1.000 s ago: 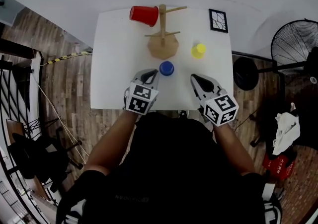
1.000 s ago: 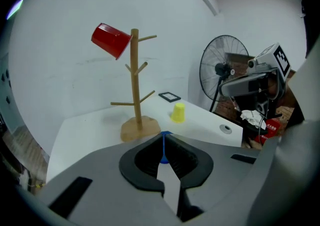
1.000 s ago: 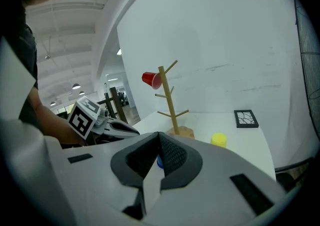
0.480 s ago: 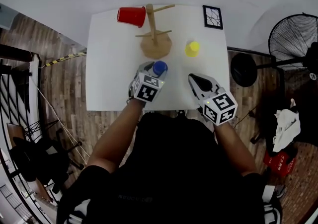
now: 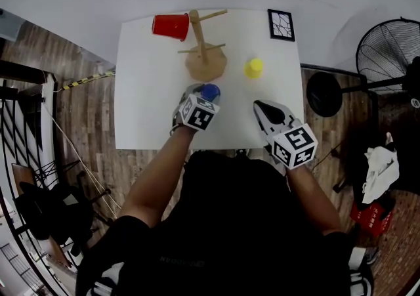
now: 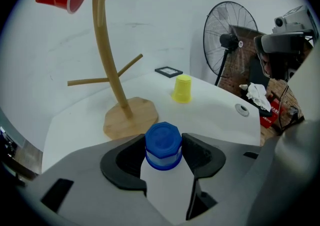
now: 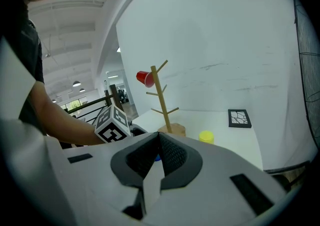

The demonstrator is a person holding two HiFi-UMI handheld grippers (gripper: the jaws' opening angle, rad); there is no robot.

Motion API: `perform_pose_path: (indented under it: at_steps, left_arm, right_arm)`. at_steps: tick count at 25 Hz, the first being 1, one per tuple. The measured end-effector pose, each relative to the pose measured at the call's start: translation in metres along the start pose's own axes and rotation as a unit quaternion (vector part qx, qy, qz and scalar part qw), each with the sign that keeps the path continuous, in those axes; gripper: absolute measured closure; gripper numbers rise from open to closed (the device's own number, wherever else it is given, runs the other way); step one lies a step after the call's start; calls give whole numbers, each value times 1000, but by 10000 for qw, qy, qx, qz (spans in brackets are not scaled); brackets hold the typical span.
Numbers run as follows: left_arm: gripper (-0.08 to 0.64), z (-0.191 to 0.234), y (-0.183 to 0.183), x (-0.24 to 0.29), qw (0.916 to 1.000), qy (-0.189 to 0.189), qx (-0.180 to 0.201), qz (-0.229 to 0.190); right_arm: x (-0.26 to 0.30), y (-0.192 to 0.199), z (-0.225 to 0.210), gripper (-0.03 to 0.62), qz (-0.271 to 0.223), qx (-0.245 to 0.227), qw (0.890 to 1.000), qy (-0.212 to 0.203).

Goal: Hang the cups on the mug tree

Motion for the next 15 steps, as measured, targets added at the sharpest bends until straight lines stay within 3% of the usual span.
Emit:
perform_pose_path:
  at_steps: [15]
  left_arm:
    - [321, 15, 9, -37, 9994, 191, 25, -275]
  right_arm:
    - [22, -7, 28, 586, -125, -15, 9998, -156]
Point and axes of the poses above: the fingertips, and each gripper's own axes: x forward along the fingers, z to its left, y out of its underside, the point moved 5 cm from there along -x, backward along the fingers, and after that the axes turned 1 degree about y, right-handed, at the moved point
